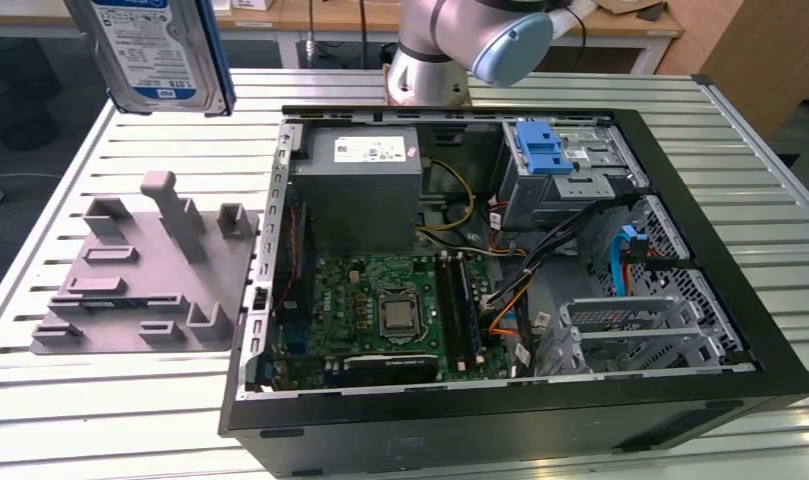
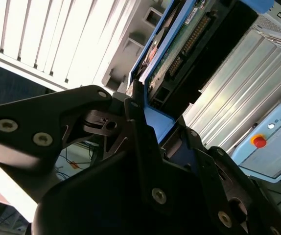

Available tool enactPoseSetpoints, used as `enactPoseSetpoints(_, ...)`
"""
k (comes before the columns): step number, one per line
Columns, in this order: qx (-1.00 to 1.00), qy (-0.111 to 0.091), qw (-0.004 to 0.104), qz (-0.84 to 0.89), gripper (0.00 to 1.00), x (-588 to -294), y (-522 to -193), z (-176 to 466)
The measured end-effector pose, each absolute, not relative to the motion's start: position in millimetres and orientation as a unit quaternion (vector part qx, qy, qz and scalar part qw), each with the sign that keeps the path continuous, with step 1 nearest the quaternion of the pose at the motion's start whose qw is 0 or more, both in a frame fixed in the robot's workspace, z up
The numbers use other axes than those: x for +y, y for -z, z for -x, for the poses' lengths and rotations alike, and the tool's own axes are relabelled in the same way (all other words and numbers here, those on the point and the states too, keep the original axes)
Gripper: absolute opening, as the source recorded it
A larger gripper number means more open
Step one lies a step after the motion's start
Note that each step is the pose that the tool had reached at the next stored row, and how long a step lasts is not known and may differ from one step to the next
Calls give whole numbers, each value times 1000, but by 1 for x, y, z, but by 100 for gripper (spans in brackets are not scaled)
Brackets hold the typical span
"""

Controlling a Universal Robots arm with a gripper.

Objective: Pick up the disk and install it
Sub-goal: 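Pick up the disk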

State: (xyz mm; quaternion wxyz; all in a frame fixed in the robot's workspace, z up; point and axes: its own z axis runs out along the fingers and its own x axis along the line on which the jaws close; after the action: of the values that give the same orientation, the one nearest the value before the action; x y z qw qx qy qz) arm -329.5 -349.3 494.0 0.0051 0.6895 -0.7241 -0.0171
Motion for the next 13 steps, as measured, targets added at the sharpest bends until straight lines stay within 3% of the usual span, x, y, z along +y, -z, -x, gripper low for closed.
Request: enactPoseSetpoints(13,-724,13,1,-690,36,-353,-492,302)
